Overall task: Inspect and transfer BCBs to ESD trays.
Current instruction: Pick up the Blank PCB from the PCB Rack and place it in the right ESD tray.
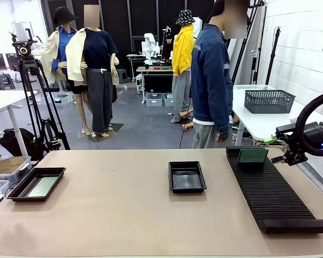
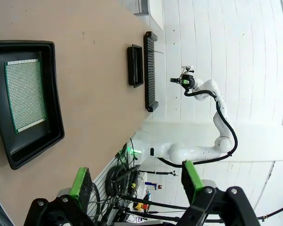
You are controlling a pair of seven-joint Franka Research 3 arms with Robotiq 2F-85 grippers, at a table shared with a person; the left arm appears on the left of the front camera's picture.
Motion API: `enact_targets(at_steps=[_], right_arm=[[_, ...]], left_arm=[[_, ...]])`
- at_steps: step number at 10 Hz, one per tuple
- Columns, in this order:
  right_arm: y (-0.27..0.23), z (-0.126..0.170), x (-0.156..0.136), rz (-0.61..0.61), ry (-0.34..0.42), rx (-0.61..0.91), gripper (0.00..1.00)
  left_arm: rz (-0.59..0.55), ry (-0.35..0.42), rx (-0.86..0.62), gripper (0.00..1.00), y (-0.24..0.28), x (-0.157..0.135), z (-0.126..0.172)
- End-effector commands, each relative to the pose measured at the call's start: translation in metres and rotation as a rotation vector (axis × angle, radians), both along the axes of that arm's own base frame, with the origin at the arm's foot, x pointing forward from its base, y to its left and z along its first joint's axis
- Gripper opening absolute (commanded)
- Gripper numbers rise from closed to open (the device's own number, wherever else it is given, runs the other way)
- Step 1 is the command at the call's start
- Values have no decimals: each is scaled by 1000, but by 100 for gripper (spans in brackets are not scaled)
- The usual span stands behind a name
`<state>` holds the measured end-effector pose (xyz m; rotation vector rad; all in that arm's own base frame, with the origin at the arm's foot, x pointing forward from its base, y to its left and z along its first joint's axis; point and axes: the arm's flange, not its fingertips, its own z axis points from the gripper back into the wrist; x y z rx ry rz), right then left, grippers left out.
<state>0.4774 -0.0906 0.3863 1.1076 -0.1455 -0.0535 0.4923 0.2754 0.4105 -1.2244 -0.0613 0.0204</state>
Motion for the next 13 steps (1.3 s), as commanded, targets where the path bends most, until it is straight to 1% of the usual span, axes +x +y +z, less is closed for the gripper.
enact_targets(at_steps=[1, 2, 4, 5, 6, 8, 10, 11, 12, 13], right_arm=[[1, 2, 2, -4, 17, -1, 100], [0, 0, 0, 0, 0, 0, 100], [12, 13, 20, -28, -36, -120, 100], [20, 20, 29, 13, -63, -182, 100], [28, 26, 40, 73, -89, -265, 100], [34, 32, 66, 187, -142, -380, 100], [42, 43, 87, 342, -232, -499, 100], [49, 50, 93, 438, -269, -560, 100], [55, 57, 101, 529, -295, -591, 100], [63, 62, 107, 582, -327, -618, 100]], left_arm=[[8, -2, 9, 100, 0, -2, 1], [8, -2, 9, 100, 0, -2, 1], [8, -2, 9, 100, 0, -2, 1], [8, -2, 9, 100, 0, -2, 1], [8, -2, 9, 100, 0, -2, 1], [8, -2, 9, 100, 0, -2, 1], [8, -2, 9, 100, 0, -2, 1], [8, -2, 9, 100, 0, -2, 1], [8, -2, 9, 100, 0, -2, 1], [8, -2, 9, 100, 0, -2, 1]])
